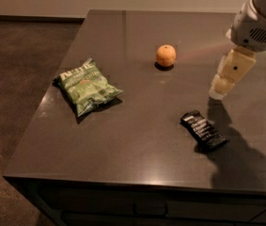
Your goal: Move orange near rxbar chocolate
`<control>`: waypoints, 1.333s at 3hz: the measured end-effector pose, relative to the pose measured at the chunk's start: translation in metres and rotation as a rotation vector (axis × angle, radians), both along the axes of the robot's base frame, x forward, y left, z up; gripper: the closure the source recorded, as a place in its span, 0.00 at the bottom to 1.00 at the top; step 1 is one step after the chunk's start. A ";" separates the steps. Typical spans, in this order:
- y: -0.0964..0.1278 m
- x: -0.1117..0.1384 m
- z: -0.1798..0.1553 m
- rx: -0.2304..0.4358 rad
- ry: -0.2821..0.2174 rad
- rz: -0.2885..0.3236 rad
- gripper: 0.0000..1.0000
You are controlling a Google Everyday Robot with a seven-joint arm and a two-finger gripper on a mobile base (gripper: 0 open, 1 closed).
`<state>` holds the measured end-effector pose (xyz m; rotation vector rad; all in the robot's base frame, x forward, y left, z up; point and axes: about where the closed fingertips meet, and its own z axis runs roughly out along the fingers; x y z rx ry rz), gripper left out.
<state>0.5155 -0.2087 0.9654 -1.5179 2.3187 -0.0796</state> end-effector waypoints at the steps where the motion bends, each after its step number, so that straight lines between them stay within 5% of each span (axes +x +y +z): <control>1: 0.006 0.041 -0.012 0.031 -0.022 -0.075 0.00; 3: 0.022 0.125 -0.049 0.144 -0.063 -0.217 0.00; 4: 0.032 0.152 -0.065 0.181 -0.055 -0.231 0.00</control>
Offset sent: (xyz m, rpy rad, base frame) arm 0.1355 0.0156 -0.0462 0.1541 -0.0873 -0.2736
